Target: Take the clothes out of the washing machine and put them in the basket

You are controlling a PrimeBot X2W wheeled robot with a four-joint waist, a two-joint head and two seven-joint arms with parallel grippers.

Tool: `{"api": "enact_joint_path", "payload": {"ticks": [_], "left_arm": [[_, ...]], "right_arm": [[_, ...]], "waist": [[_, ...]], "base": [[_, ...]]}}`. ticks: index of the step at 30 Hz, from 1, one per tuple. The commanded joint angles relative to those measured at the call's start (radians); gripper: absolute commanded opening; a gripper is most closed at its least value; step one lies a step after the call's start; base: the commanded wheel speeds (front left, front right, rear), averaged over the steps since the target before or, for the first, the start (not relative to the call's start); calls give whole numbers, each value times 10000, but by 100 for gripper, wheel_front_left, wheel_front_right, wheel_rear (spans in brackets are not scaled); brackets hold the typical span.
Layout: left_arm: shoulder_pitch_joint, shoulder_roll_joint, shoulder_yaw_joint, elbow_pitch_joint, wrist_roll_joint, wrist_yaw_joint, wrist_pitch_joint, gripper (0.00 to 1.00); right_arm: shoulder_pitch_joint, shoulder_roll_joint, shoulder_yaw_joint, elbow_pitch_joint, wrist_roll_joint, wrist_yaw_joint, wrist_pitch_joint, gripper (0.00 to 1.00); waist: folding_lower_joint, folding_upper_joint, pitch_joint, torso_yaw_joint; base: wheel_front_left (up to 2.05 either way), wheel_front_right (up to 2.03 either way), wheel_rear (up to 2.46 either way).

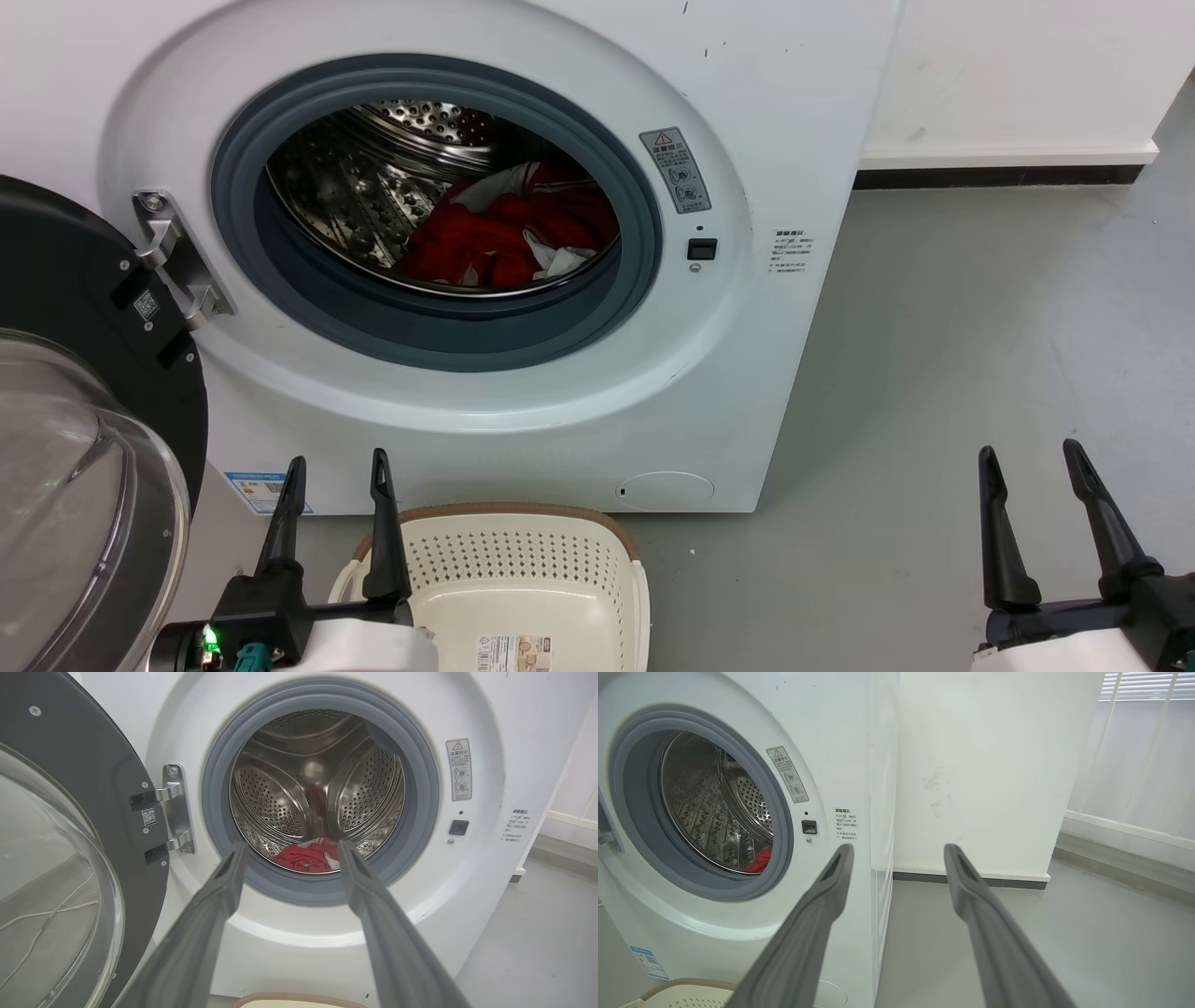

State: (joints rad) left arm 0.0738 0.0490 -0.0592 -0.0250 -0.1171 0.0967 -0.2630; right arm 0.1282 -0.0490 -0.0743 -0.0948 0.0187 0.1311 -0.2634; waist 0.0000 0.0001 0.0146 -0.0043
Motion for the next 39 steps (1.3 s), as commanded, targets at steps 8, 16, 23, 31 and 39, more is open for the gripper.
{"api": "enact_joint_path", "payload": {"ticks": [8, 16, 23, 31, 39], "left_arm": [[52, 23, 43, 69, 34, -44, -28, 100], [-372, 23, 101, 404, -54, -258, -28, 100], [-2027, 35, 517, 1513, 322, -1001, -26, 100], [-4625, 500, 936, 3019, 705, -1486, -26, 100], [-8051, 1539, 935, 5185, 1016, -1844, -26, 100]], "right_arm": [[112, -23, 27, 33, 80, -7, -21, 100], [-39, -21, 103, 11, 103, -7, -21, 100], [-564, -21, 245, -166, 60, -7, -21, 100], [-1464, -15, 383, -391, 209, -7, -21, 100], [-2480, -7, 454, -672, 639, -7, -21, 100]], "waist": [[0, -1, 31, -12], [0, -1, 171, -80], [0, -1, 1007, -418], [0, -1, 2604, -1136], [0, -1, 4540, -1982]], "base": [[0, 0, 0], [0, 0, 0], [0, 0, 0], [0, 0, 0], [0, 0, 0]]}}
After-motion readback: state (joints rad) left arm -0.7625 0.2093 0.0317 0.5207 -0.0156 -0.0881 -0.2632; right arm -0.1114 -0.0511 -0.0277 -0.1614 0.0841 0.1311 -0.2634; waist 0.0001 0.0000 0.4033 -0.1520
